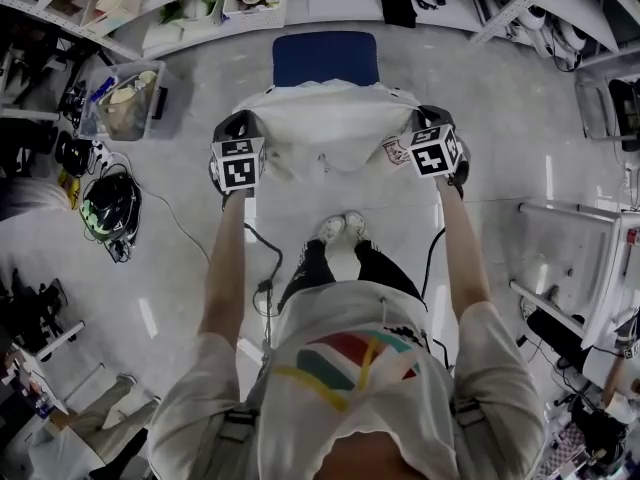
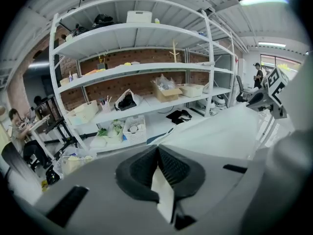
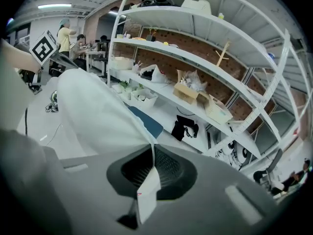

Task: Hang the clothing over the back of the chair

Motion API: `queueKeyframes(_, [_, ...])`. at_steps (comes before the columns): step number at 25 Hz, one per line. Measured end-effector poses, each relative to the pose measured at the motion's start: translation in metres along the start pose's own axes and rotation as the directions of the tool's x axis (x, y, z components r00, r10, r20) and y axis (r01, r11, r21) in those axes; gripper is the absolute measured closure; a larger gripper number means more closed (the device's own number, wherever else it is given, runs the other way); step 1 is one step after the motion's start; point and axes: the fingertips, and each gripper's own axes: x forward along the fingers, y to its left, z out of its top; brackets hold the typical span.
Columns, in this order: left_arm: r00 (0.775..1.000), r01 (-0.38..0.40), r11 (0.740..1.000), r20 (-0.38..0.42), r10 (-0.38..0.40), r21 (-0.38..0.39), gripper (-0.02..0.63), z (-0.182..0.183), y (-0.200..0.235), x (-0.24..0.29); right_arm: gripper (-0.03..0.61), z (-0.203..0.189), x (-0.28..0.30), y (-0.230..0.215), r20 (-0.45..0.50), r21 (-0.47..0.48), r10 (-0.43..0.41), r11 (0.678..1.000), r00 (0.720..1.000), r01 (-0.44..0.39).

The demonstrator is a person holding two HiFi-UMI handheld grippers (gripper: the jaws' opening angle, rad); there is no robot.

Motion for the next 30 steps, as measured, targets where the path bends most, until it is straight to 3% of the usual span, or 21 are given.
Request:
queueKeyframes(4, [1.000, 0.001, 1.000, 0.017, 0.000, -0.009, 0.597, 0.001, -0.001, -0.003, 0.558, 0.001, -0.003, 0.000, 0.029, 0.052, -0.009, 0.999, 1.000, 0.007])
queueKeyframes(6, [1.000, -0.008, 1.000, 0.022, 0.009, -0.028, 0.590, 0.000, -0.001, -0.004, 0.504, 0.003, -0.005, -0.002, 0.044, 0.091, -0.022, 0.996, 0.999, 0.018])
queueKeyframes(8, [0.999, -0.019, 0.999, 0.027, 0.020, -0.051, 0.527, -0.001, 0.001, -0.004, 0.440, 0.005, -0.005, -0.003, 0.051, 0.122, -0.025, 0.992, 0.998, 0.019])
queueKeyframes(10, [0.999, -0.025, 0.997, 0.033, 0.027, -0.072, 0.508, -0.002, 0.002, -0.006, 0.403, 0.005, -0.007, -0.004, 0.056, 0.129, -0.024, 0.992, 0.998, 0.016])
queueKeyframes(19, [0.998, -0.029, 0.996, 0.058, 0.034, -0.086, 0.503, -0.001, -0.004, -0.021, 0.394, 0.005, -0.025, 0.004, 0.106, 0.141, -0.009, 0.990, 0.994, -0.006])
queueKeyframes(30, [0.987, -0.022, 0.996, 0.156, 0.035, -0.086, 0.503, 0.032, -0.011, -0.045, 0.396, 0.031, -0.057, 0.008, 0.200, 0.126, -0.006, 0.992, 0.980, -0.020])
